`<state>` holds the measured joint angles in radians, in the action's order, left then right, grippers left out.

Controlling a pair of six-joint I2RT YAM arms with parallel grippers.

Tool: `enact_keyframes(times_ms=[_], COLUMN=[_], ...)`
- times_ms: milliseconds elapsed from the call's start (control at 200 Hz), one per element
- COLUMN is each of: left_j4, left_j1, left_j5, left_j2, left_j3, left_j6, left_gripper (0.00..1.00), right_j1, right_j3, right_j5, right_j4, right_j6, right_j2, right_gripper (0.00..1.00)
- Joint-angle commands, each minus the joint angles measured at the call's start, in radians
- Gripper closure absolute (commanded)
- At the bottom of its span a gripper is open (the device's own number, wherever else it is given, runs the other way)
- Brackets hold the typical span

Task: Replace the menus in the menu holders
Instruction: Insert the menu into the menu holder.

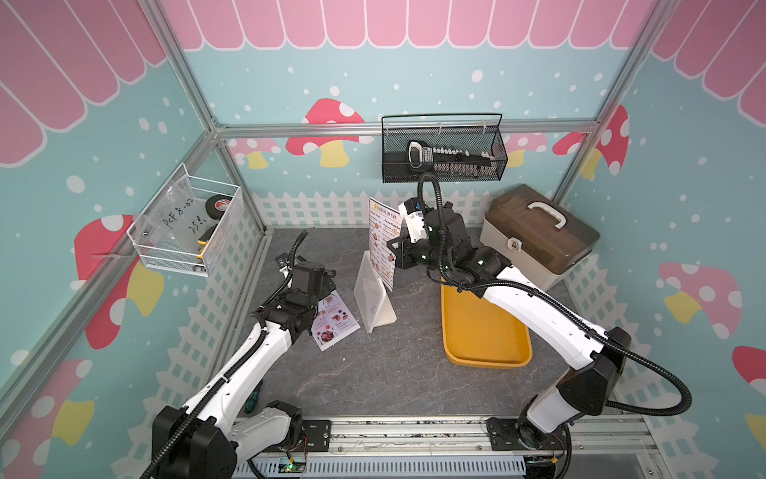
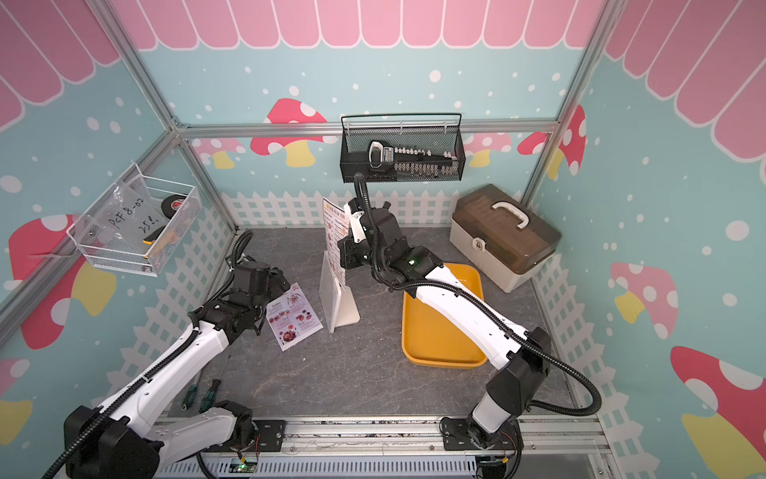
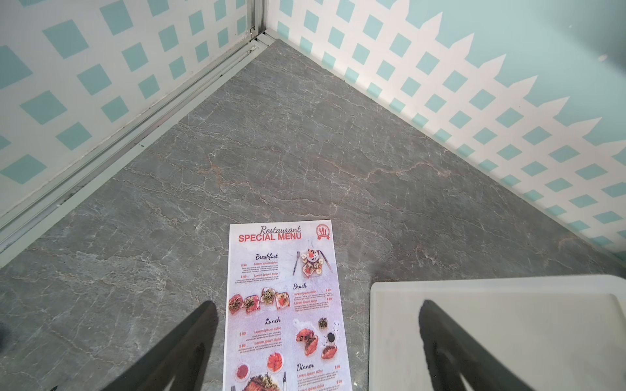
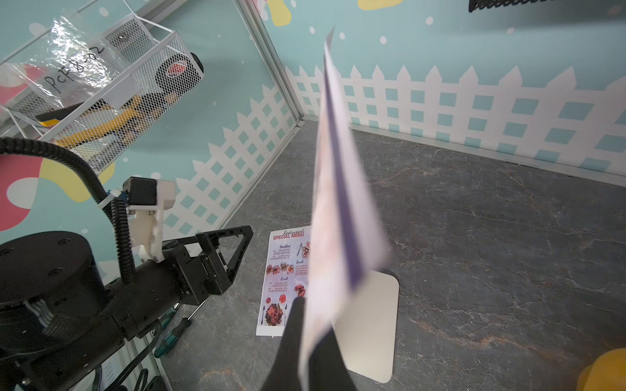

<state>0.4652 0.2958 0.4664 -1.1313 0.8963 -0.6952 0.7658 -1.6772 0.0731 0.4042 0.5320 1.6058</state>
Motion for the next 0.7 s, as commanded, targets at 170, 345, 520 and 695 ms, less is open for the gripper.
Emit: enact_keyframes(times_ms=[170,345,520,695], left_j4=[-0.017,-0.015,-0.01,-0.01], left_j1=[-0.006,-0.006,-0.006,-0.005], left_j5=[0.017,0.013,0.024,0.026], left_j2=[0.016,0.026,0.037,0.036], left_j3=[-0.003,-0.007,-0.007,0.0], left_j6=[-0.009,-0.004,0.0,0.005], left_gripper=[0.07,0.07,0.07,0.07], right_j1=[-0.005,-0.005,-0.005,-0.005], right_j3=[0.02,0.014,0.015,0.014], right_j5=[-0.023,-0.018,-0.022,-0.047], right_j4=[-0.043,-0.061,-0.086,-0.075], right_j6=[0.002,0.004,0.003,-0.014], right_j2=[0.024,0.057,0.071,0.053], right_gripper=[1.0,1.0,1.0,1.0])
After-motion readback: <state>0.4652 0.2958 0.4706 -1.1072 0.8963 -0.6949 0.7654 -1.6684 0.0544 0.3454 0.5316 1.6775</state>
